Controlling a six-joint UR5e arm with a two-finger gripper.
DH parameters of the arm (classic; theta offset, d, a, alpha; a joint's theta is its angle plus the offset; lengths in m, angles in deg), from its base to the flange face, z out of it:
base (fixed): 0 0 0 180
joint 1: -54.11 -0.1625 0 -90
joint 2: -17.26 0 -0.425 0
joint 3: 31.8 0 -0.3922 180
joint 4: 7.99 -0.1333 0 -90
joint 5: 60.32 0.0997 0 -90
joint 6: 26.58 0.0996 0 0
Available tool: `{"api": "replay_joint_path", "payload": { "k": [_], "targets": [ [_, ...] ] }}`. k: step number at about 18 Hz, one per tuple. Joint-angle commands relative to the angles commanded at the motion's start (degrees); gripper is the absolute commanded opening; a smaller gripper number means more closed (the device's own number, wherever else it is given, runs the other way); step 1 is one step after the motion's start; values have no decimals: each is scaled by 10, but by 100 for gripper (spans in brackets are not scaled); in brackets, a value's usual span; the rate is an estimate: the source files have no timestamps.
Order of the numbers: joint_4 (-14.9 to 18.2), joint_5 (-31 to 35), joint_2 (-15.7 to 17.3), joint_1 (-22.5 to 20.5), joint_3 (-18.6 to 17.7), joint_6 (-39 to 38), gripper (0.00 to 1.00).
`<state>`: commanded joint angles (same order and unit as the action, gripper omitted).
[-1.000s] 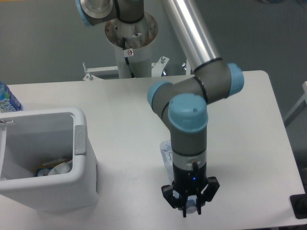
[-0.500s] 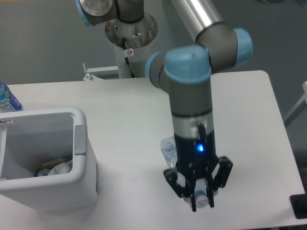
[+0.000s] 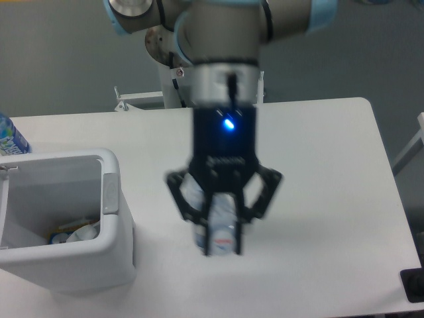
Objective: Place the trash in the trash can
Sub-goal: 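Lift the bottle and carry it over the trash bin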
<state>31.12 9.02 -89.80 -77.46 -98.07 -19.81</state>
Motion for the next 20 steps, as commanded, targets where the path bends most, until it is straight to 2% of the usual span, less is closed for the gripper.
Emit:
{"api": "replay_joint_path", "payload": {
  "k": [2, 9, 20],
  "targets": [
    [-1, 0, 13, 4, -9, -3, 33],
    [-1, 0, 25, 34, -11, -4, 33],
    [-1, 0, 9, 105, -20, -4, 33]
  ]
}}
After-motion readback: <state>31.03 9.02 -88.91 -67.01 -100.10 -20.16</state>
